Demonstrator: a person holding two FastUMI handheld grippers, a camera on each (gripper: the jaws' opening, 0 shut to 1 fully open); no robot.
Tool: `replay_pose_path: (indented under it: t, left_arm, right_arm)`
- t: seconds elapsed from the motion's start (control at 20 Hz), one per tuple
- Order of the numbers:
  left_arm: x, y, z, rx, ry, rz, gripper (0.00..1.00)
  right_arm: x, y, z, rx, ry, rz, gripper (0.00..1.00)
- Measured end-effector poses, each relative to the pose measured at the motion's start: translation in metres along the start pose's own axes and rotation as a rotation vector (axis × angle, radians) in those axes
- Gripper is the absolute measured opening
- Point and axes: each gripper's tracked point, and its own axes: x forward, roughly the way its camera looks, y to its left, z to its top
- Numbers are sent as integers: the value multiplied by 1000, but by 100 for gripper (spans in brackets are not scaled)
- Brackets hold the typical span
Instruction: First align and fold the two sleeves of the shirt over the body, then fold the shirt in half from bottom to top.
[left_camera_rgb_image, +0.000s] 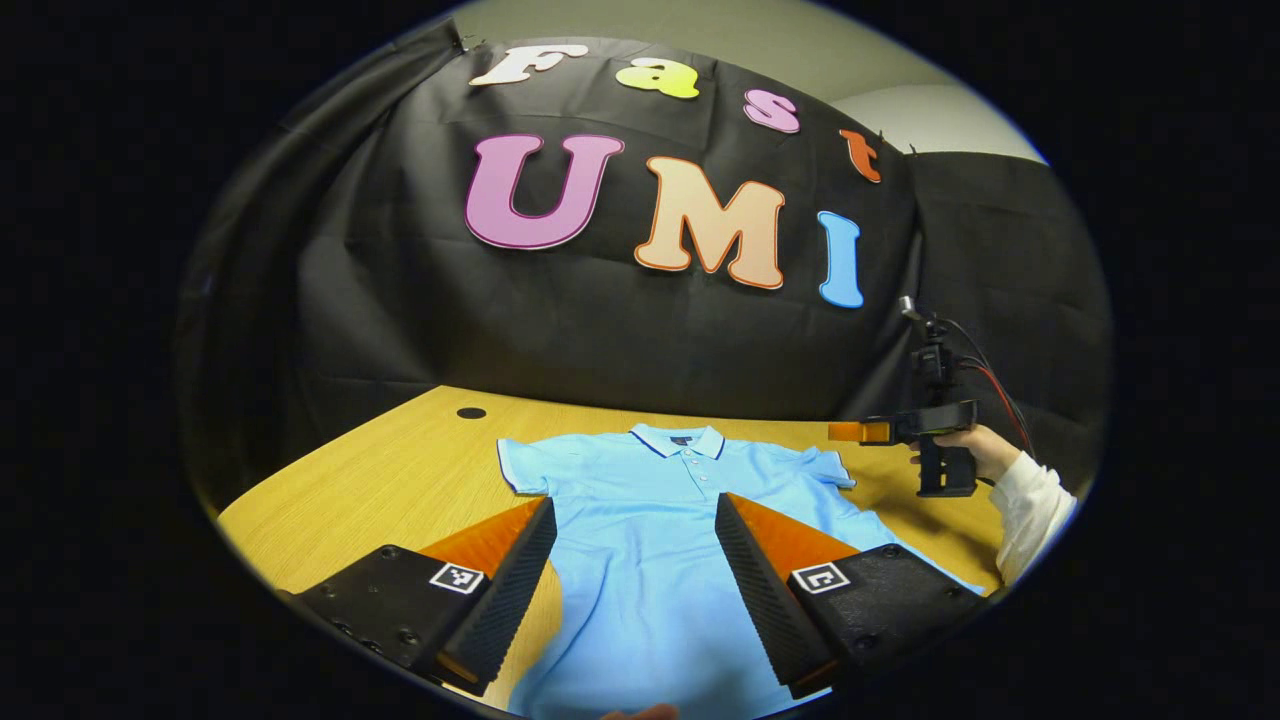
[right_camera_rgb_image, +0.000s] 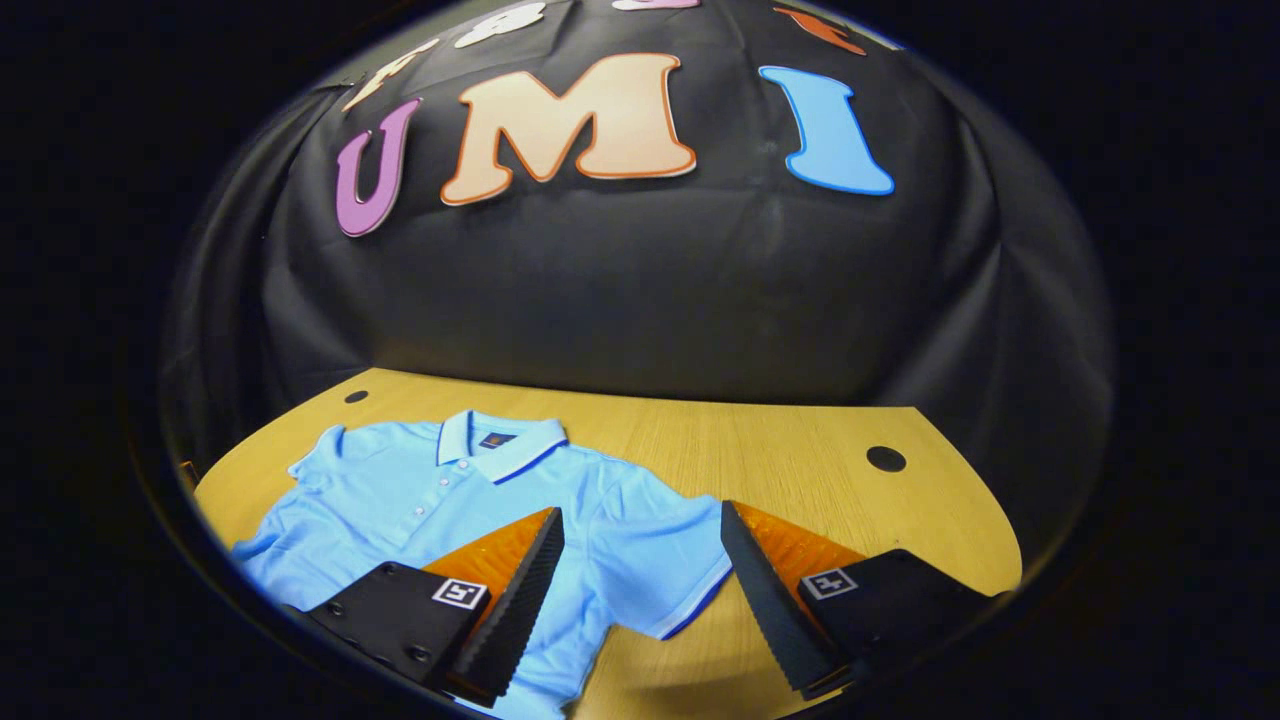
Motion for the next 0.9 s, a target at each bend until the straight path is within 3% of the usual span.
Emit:
replay_pose_path:
  t: [0.2,0.35,0.5,0.9]
  left_arm:
    - [1,6,0,-5,5,8,95]
    - [2,7,-2,-9,13,10,95]
    - [3,7,-5,-17,25,5,95]
    - [3,4,-11,-28,45,-3,95]
  right_arm:
    - [30,-19,-22,-3,60,-66,98]
    - [41,-26,-38,19,107,-74,94]
    - [46,-34,-55,25,157,-97,98]
    - [53,-29,-65,33,177,-77,95]
